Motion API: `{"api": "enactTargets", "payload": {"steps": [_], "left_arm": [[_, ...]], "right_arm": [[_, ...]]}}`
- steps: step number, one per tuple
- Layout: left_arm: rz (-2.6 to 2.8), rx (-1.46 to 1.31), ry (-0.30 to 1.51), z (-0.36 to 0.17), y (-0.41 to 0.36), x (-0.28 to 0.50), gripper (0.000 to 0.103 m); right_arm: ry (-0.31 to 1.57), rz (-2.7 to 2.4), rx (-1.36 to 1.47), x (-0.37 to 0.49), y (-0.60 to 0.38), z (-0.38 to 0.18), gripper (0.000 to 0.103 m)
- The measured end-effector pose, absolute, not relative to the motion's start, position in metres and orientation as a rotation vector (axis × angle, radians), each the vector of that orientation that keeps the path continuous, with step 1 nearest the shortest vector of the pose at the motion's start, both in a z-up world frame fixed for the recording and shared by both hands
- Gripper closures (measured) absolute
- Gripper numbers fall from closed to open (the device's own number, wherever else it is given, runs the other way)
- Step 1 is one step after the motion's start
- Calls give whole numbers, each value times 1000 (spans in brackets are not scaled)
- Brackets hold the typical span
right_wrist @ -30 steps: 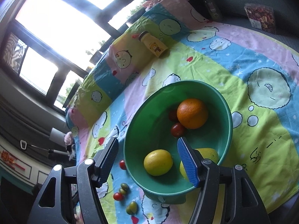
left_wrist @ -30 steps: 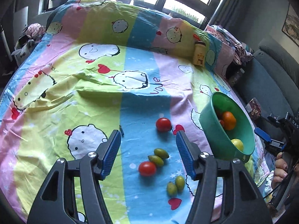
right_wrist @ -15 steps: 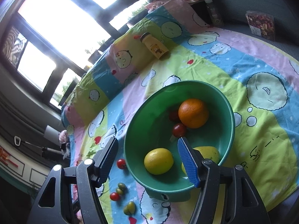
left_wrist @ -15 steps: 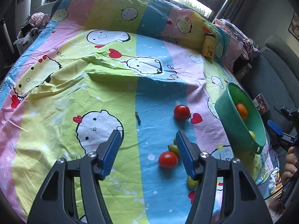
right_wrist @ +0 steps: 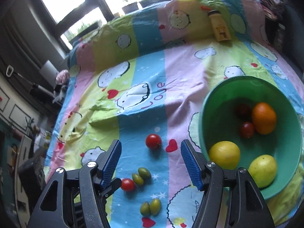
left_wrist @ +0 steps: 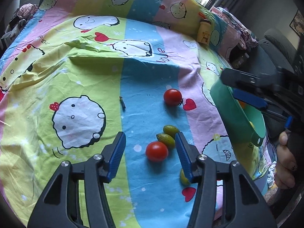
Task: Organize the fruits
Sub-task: 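Move both grippers back to the remaining red cherry tomatoes, then close both grippers on a red cherry tomato each and lift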
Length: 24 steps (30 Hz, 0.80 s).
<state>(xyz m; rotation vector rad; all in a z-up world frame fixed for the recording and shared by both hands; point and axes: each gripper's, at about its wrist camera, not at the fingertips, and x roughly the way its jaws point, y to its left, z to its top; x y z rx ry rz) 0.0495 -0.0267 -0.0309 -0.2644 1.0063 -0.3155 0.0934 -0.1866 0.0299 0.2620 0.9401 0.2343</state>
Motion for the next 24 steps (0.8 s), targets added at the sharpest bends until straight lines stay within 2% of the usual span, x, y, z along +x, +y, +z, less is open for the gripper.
{"api": "enactTargets", "payload": {"steps": [2, 3, 4, 11, 18, 21, 24], "left_arm": [[-322, -252, 1020, -33, -30, 50, 53], [-323, -248, 1028, -34, -31, 50, 55], [-323, -249, 1034, -36, -31, 50, 56], [-350, -272, 1081, -43, -35, 50, 60], [-363, -263, 1112, -51, -43, 49, 67], [-350, -269, 1119, -54, -43, 50, 74], [-346, -279, 1117, -54, -41, 50, 74]], "right_arm": [[973, 246, 191, 109, -170, 20, 45], [999, 248, 158, 115, -164, 13, 54], [1019, 246, 142, 121, -160, 8, 57], [1106, 215, 91, 146, -150, -29, 57], [1124, 220, 110, 154, -149, -41, 57], [1138, 223, 111, 156, -147, -46, 68], [1135, 225, 117, 156, -146, -49, 69]]}}
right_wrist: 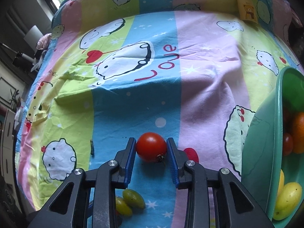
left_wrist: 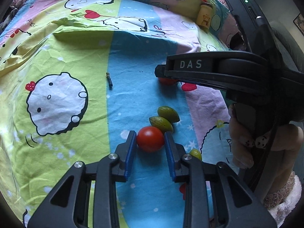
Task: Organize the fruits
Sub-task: 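Close both grippers on a red cherry tomato each and lift, then carry both held tomatoes over the green basin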
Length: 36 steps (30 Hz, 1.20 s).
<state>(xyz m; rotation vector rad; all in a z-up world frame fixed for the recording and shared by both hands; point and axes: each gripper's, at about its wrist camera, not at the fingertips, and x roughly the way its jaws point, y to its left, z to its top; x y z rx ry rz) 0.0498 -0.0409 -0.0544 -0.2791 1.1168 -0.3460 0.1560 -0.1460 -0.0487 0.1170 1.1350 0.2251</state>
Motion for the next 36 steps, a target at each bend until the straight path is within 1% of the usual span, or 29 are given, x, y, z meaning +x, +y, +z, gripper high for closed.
{"api": "enactTargets", "payload": {"steps": [8, 22, 36], "left_arm": [[-355, -263, 1106, -51, -45, 48, 74], [-350, -201, 940, -7, -49, 29, 74], [-364, -177, 851, 19, -67, 28, 74]], "right_arm": [[1122, 224, 135, 149, -151, -44, 69], [958, 265, 198, 108, -169, 11, 69], [859, 246, 327, 75, -213, 42, 69]]}}
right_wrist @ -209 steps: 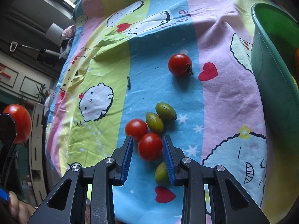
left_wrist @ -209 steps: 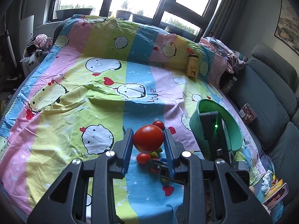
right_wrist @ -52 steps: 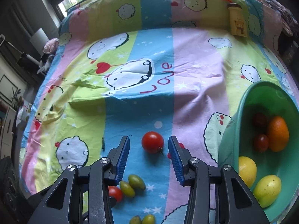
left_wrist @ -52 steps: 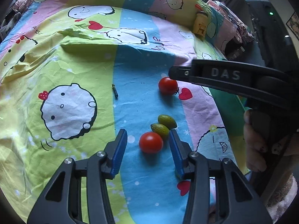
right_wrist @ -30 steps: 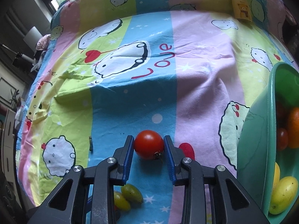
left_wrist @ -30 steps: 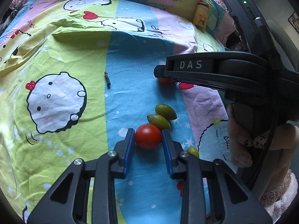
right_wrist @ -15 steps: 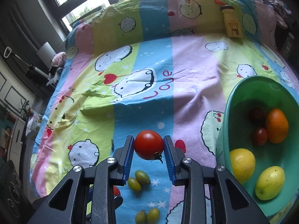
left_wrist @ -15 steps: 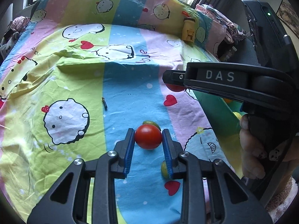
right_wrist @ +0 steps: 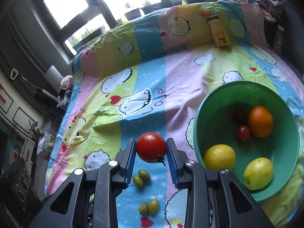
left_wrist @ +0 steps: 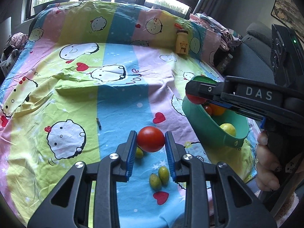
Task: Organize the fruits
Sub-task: 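Carry both held tomatoes over the green basin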
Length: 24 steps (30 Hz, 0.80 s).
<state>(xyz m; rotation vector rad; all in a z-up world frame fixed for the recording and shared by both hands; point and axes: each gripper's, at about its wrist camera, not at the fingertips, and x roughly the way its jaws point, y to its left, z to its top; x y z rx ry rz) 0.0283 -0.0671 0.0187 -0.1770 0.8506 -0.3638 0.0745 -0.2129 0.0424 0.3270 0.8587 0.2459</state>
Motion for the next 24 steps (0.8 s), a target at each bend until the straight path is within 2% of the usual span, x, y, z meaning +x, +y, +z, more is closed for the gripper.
{"api": "enactTargets", "payload": {"steps": [24], "left_arm": [[-511, -187, 800, 51, -160, 50, 74]], "right_arm": [[734, 84, 554, 40, -338, 63, 69]]}}
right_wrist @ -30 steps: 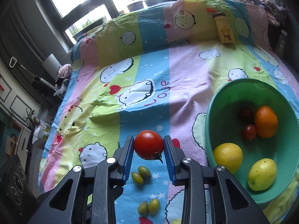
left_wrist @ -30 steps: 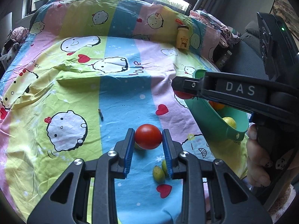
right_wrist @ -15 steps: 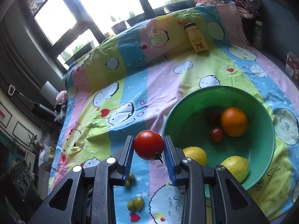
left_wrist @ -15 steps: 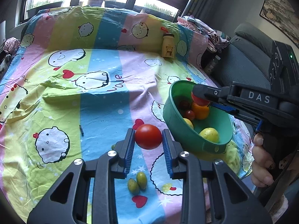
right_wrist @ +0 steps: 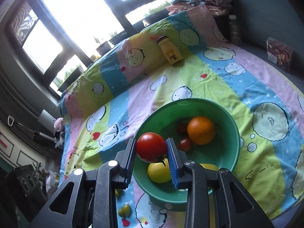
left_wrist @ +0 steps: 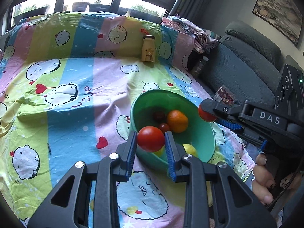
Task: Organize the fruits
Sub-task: 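Carry both held tomatoes over the green basin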
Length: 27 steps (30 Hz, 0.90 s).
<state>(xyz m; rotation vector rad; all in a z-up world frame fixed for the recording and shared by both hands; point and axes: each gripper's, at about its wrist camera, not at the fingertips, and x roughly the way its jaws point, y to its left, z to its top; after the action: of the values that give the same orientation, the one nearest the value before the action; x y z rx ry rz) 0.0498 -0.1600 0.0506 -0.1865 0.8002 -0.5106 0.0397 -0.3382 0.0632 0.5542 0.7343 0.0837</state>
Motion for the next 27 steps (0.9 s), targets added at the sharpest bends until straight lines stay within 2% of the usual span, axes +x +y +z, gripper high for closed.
{"api": "enactTargets", "payload": {"steps": [13, 27], "left_arm": [[-584, -170, 844, 46, -208, 68, 74], [-631, -138, 911, 26, -241, 81, 74]], "right_arm": [[745, 37, 623, 38, -373, 51, 69], [841, 10, 631, 51, -383, 28, 69]]}}
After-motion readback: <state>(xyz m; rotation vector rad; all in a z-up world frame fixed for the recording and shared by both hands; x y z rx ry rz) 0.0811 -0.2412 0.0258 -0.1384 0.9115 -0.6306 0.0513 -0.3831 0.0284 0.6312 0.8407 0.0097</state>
